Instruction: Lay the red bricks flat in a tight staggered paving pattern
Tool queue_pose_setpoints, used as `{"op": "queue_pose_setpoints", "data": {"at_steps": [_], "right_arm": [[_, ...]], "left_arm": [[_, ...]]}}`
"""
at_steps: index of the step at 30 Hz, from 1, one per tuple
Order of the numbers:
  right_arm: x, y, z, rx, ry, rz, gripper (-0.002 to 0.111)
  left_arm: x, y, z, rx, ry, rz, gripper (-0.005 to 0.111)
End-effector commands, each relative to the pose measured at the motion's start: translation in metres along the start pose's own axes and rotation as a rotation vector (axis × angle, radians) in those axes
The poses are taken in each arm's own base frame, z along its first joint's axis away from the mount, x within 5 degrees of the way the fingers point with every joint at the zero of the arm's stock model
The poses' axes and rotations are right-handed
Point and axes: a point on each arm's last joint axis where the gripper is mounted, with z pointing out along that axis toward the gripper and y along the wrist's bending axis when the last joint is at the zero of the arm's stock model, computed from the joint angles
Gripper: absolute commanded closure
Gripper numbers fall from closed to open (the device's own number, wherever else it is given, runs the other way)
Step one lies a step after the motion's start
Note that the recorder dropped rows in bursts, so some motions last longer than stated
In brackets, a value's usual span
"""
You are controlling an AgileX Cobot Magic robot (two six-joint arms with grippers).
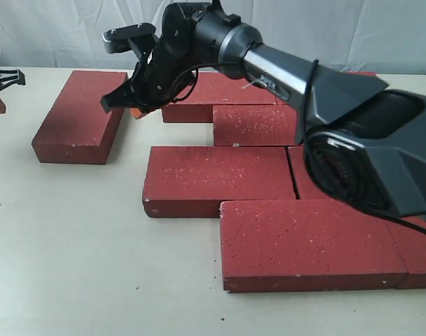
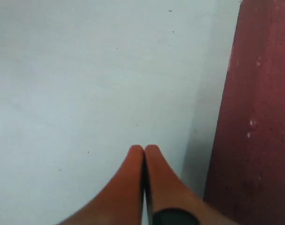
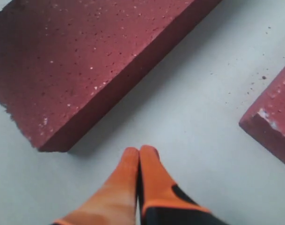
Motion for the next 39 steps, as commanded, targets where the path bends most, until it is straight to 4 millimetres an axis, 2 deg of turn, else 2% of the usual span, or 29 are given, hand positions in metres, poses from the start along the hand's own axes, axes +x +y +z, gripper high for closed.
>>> {"op": "queue_pose_setpoints", "data": {"at_steps": [1, 5, 8, 12, 19, 23, 26, 29, 32, 35, 36, 39], "right_arm": [[0.001, -0.002, 0.021, -0.016, -0.014, 0.014, 0.109], [0.009, 0.001, 0.033, -0.052, 0.015, 0.024, 0.109], [0.014, 0.013, 0.042, -0.066, 0.038, -0.011, 0.109], [0.015, 0.033, 0.047, -0.084, 0.036, -0.063, 0.109], [0.018, 0.056, 0.05, -0.116, 0.041, -0.094, 0.109], [0.022, 0.086, 0.053, -0.175, 0.056, -0.158, 0.109], [0.028, 0.115, 0.055, -0.226, 0.067, -0.21, 0.109], [0.034, 0.146, 0.055, -0.295, 0.069, -0.251, 0.109], [0.035, 0.164, 0.051, -0.325, 0.057, -0.281, 0.109], [0.031, 0.169, 0.038, -0.308, 0.058, -0.322, 0.109], [0.028, 0.163, 0.033, -0.264, 0.061, -0.35, 0.109], [0.015, 0.129, 0.018, -0.092, 0.07, -0.326, 0.109]], "left_arm": [[-0.008, 0.003, 0.023, 0.014, 0.056, -0.015, 0.107], [-0.012, 0.002, 0.041, 0.057, 0.08, -0.028, 0.107], [-0.011, -0.005, 0.047, 0.13, 0.087, -0.04, 0.107], [-0.008, -0.02, 0.05, 0.176, 0.099, 0.004, 0.107], [-0.004, -0.043, 0.052, 0.218, 0.108, 0.029, 0.107], [-0.004, -0.045, 0.052, 0.226, 0.102, 0.035, 0.107], [-0.006, -0.044, 0.049, 0.213, 0.091, 0.05, 0.107], [-0.013, -0.037, 0.038, 0.179, 0.056, 0.081, 0.107], [-0.022, -0.024, 0.021, 0.146, 0.016, 0.079, 0.107], [-0.029, -0.009, 0.001, 0.135, -0.007, 0.058, 0.107], [-0.03, -0.003, -0.004, 0.13, -0.008, 0.049, 0.107], [-0.03, 0.004, -0.013, 0.123, -0.003, 0.052, 0.107]]}}
